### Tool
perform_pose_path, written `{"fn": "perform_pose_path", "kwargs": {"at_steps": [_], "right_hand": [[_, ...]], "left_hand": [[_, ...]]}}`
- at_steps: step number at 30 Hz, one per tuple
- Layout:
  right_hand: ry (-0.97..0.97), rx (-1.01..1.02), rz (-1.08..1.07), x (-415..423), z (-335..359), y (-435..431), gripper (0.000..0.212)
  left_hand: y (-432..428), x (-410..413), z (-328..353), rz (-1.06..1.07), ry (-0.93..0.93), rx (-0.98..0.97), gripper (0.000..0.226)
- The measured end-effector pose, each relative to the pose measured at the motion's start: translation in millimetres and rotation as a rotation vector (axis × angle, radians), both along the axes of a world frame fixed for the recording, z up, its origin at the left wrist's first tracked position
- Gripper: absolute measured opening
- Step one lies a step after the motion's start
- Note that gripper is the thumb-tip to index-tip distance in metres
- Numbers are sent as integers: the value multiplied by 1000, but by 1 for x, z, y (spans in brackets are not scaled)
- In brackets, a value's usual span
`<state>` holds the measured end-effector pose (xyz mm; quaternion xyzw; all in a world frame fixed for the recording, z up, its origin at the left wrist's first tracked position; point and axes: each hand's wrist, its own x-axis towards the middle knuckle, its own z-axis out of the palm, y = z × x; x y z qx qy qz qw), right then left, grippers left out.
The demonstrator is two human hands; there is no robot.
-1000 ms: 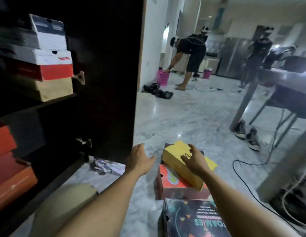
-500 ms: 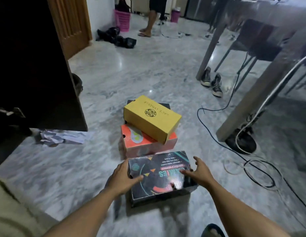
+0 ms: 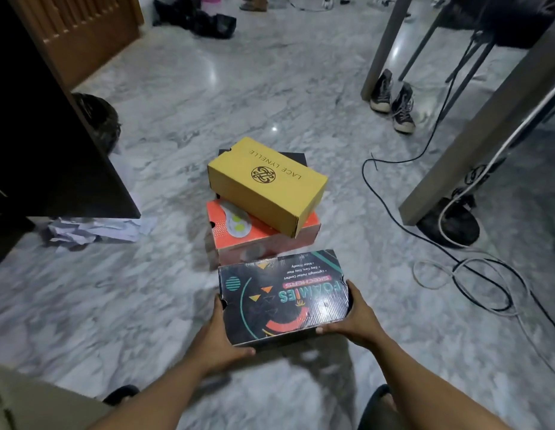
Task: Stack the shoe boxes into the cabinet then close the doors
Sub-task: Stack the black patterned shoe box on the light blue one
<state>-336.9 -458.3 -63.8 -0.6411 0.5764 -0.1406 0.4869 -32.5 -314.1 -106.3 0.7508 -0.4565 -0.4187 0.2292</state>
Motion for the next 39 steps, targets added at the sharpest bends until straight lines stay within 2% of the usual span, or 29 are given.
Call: {"fn": "perform_pose_path", "kwargs": {"at_steps": [6, 12, 15, 18, 21, 23, 28, 33, 36, 39], "right_hand": [[-113, -30, -8, 32, 17, 23, 111], [-206, -123, 109, 105, 65, 45, 126], [-263, -216, 174, 155, 111, 45, 122], [-341, -271, 233, 215, 170, 44, 128], [-421, -325, 281, 274, 228, 45, 120], [-482, -380, 334, 312, 268, 52, 122], [-611, -469, 553, 396, 361, 81, 125], [-760, -470, 696, 465, 415, 119, 132], [-850, -461, 718, 505, 434, 152, 125], [-968, -405, 700, 552, 444, 186, 110]], "left_hand": [[21, 24, 39, 106, -119, -6, 162], [58, 80, 112, 212, -287, -68, 161], [76, 117, 172, 285, -395, -152, 158], [96, 156, 241, 389, -498, -208, 156], [123, 193, 307, 501, -564, -296, 158], [147, 212, 347, 580, -597, -367, 158], [209, 242, 412, 841, -700, -540, 157], [268, 255, 457, 1033, -837, -643, 145], [299, 266, 471, 1143, -897, -685, 134], [326, 279, 477, 1323, -927, -700, 122]]}}
